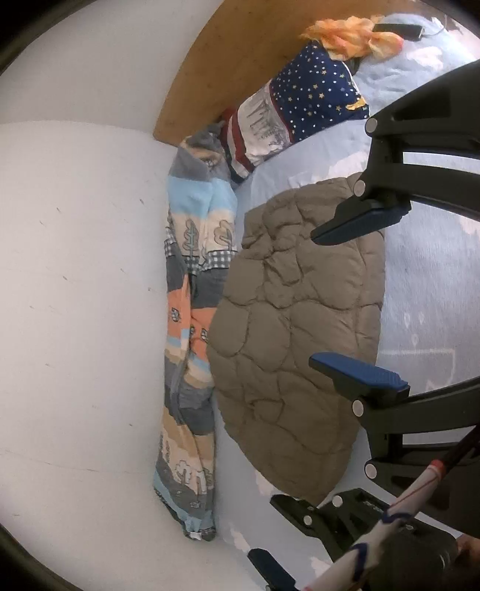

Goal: Fold large clothes

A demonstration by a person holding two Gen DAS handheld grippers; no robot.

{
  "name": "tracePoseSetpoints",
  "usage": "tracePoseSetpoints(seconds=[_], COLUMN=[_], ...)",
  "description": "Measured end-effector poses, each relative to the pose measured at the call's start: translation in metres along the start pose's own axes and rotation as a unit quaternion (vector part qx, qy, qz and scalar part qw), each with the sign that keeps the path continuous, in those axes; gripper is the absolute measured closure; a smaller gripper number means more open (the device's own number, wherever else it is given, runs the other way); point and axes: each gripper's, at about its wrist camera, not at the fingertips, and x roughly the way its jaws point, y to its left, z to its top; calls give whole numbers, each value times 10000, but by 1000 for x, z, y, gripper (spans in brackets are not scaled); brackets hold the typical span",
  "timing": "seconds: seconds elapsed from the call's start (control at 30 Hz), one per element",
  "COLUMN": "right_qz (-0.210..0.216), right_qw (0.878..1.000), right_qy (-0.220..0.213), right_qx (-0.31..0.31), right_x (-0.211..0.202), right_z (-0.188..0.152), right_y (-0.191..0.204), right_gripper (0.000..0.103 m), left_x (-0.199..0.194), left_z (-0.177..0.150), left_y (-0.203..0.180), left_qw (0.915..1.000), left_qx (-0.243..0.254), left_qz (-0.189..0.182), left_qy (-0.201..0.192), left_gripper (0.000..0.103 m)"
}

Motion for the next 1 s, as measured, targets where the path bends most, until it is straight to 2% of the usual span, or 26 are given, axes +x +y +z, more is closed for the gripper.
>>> tracePoseSetpoints(seconds=[0.33,1.0], right_qz=[16,-31], right_qw=[9996,9996], right_qy=[-5,28], right_qx=[-298,-296], right_x=[8,10], right_z=[1,2], right_y=[21,23], right_gripper=[38,35], left_x=[7,10], left_z=[2,5], left_y=[-5,-4], left_qw=[10000,10000], left_qx=[56,83], left_qz=[-75,2], left_qy=[14,35], left_gripper=[41,41])
